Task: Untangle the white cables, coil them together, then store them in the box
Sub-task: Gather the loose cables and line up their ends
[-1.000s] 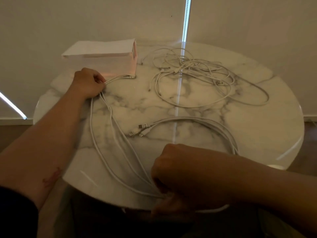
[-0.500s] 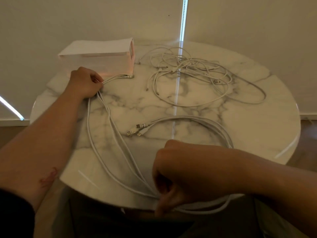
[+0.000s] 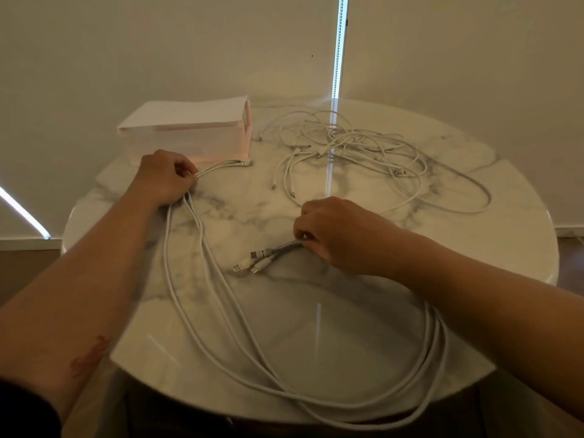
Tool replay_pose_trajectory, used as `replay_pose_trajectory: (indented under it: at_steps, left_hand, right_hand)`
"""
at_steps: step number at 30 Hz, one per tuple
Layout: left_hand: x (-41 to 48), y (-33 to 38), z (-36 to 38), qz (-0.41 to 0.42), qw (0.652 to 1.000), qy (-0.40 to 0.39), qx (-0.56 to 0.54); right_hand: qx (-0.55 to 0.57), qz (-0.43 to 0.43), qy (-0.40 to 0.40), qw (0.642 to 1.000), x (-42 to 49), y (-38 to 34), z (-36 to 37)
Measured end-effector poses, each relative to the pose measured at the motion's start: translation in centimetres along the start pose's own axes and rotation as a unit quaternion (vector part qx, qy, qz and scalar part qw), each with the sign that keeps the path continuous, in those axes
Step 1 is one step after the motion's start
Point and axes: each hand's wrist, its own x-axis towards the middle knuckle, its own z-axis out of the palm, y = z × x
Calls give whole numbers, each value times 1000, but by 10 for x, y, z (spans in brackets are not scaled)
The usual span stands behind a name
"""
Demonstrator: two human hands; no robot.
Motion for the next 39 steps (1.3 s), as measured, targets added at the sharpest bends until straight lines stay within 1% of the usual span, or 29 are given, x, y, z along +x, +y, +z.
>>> replay_pose_trajectory:
  at_steps: [7,8,11,13,16,18,20,23,27,32,35,37,39]
  left_hand:
    - [-3,8,-1,27,999,-20,-24]
    - [-3,9,-1,29,999,-16,-27]
    - [-2,11,0,35,999,-6,-37]
    - [1,16,2,52,998,8,-38]
    - [1,40,5,107,993,32,-40]
    - [-4,59,9,143,987,12,-71]
    - [-11,73,14,177,978,-22,-105]
    - [-13,84,20,207,969,-62,-116]
    - [-9,89,30,151,978,-114,-84]
    - [-7,96,37,104,985,-116,-74]
    - [-2,93,36,77,989,-89,-89]
    - [-2,89,34,59,991,-53,-103]
    - [-3,85,33,47,992,-33,-109]
  right_hand:
    - [3,-27,3,1000,9,7,4]
    - [13,-31,5,999,10,9,4]
    - [88,-29,17,996,13,20,-6]
    - [112,-6,35,993,18,35,-14]
    - [85,54,87,991,27,58,-12]
    - [86,115,105,984,29,68,1]
    - [111,149,93,978,29,70,10]
    - [132,126,93,979,29,69,15]
    - [145,108,111,977,27,71,17]
    - [142,108,118,977,24,77,20]
    - [135,120,139,974,23,78,18]
    - [112,145,176,967,22,84,13]
    - [77,191,227,952,20,93,7]
